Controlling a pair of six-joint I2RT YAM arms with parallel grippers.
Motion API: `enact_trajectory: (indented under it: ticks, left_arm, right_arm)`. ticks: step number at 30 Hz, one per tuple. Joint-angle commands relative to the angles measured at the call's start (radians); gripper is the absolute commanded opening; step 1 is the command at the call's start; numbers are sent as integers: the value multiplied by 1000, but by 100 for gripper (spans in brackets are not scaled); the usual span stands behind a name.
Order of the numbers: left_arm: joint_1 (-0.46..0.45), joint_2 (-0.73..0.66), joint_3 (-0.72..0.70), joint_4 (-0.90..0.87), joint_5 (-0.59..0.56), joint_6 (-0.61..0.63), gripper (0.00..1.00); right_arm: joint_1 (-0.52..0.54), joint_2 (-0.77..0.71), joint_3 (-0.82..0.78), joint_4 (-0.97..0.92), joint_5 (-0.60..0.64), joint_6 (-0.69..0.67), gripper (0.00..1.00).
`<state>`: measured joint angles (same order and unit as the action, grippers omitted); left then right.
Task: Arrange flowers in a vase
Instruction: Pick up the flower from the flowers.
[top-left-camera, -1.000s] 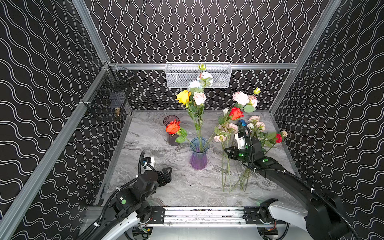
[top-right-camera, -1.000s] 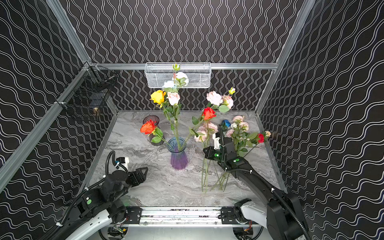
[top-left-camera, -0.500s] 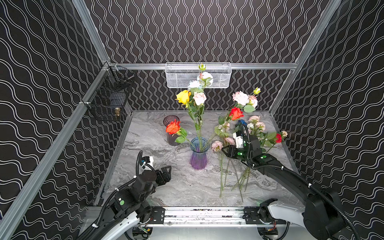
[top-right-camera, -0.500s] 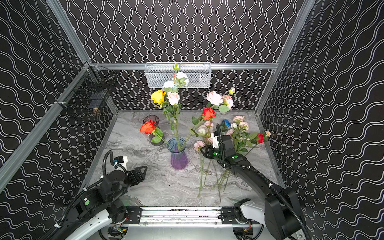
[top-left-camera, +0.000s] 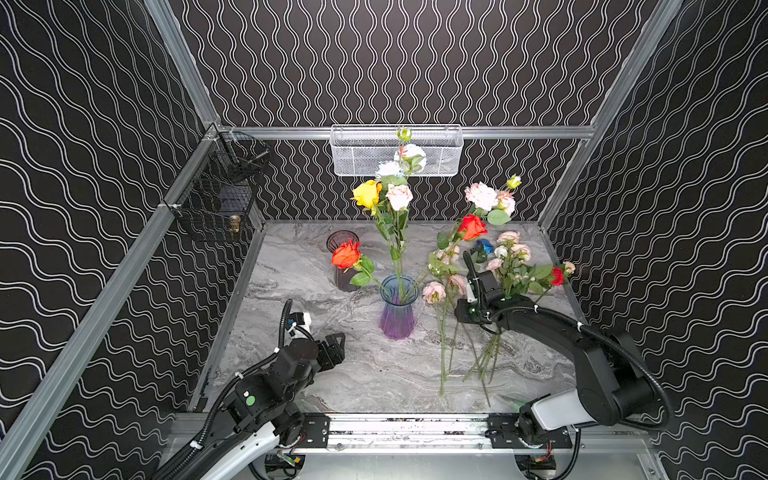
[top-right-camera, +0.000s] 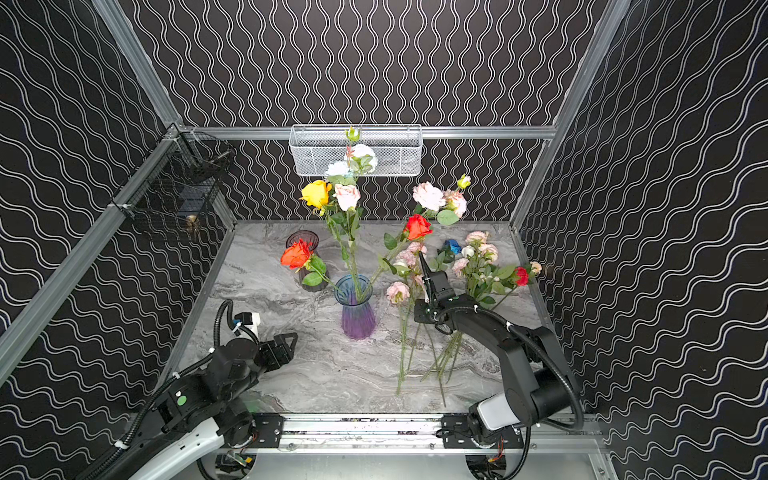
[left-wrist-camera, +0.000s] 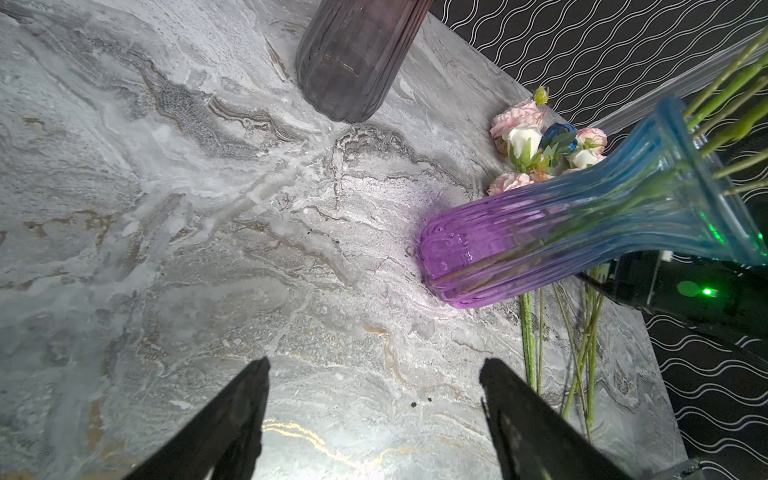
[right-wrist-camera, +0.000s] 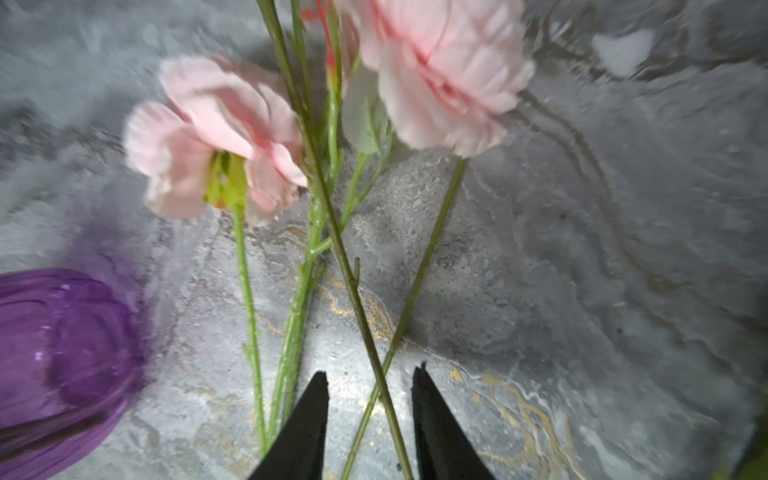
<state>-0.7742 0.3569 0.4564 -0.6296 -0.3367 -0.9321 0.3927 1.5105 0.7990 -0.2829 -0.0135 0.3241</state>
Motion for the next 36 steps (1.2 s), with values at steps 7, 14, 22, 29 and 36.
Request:
enact_trajectory:
  ticks: [7, 14, 22, 29, 36]
  left_arm:
    - [1, -51, -1, -17, -27, 8, 84]
    - [1, -65, 2, -21, -44, 17, 84]
    - [1, -28, 24, -11, -37, 27, 84]
    - [0, -26, 44, -7, -49, 36, 84]
    - [1, -58, 90, -10, -98, 57, 84]
  right_arm:
    - [1, 75, 40, 21, -8, -27, 16]
    - [2, -11, 31, 13, -1, -28, 1]
    - [2, -146, -20, 71, -90, 24, 0]
    - [-1, -381, -130, 108, 26, 95, 0]
    - [-6, -666, -171, 123, 227, 127, 0]
